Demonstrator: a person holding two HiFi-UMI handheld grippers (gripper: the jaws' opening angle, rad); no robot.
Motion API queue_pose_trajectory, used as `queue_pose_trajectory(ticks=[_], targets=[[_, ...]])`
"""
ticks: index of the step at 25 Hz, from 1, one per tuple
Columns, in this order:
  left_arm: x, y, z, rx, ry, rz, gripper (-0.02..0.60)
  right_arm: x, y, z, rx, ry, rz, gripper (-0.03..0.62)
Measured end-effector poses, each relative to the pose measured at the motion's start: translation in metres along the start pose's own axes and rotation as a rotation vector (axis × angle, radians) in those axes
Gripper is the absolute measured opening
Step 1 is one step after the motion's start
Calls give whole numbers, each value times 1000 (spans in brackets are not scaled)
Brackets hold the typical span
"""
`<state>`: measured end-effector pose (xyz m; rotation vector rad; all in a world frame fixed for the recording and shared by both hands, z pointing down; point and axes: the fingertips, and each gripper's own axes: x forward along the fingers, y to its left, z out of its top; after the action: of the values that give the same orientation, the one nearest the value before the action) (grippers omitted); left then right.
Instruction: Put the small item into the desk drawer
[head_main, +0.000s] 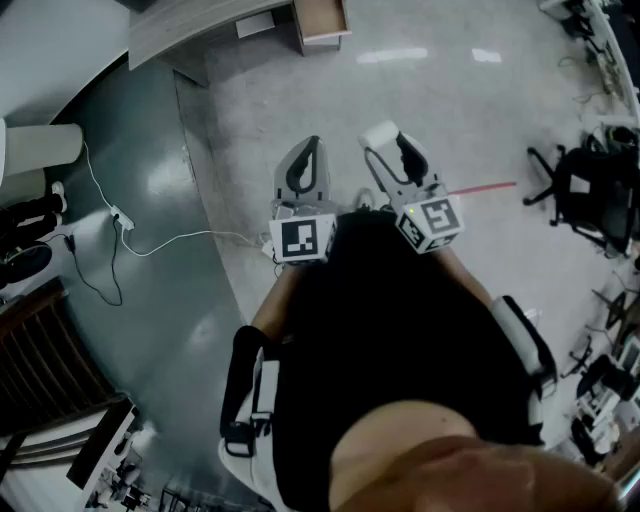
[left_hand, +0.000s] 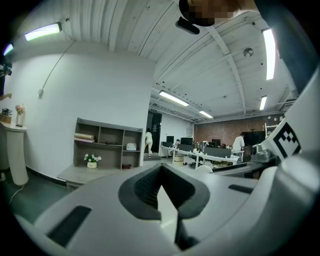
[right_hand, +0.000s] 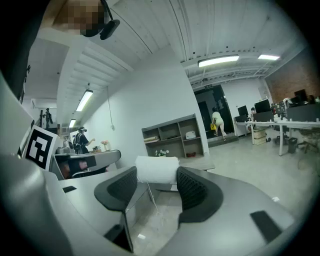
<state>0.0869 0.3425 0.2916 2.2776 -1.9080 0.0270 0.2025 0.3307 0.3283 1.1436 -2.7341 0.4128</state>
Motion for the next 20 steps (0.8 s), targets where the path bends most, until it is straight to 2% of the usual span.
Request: queue_pose_trajectory(ticks=[20], targets=[[-22,23,0,-15,-16,-3,-5,7,28,1,14,-10,-4,250]])
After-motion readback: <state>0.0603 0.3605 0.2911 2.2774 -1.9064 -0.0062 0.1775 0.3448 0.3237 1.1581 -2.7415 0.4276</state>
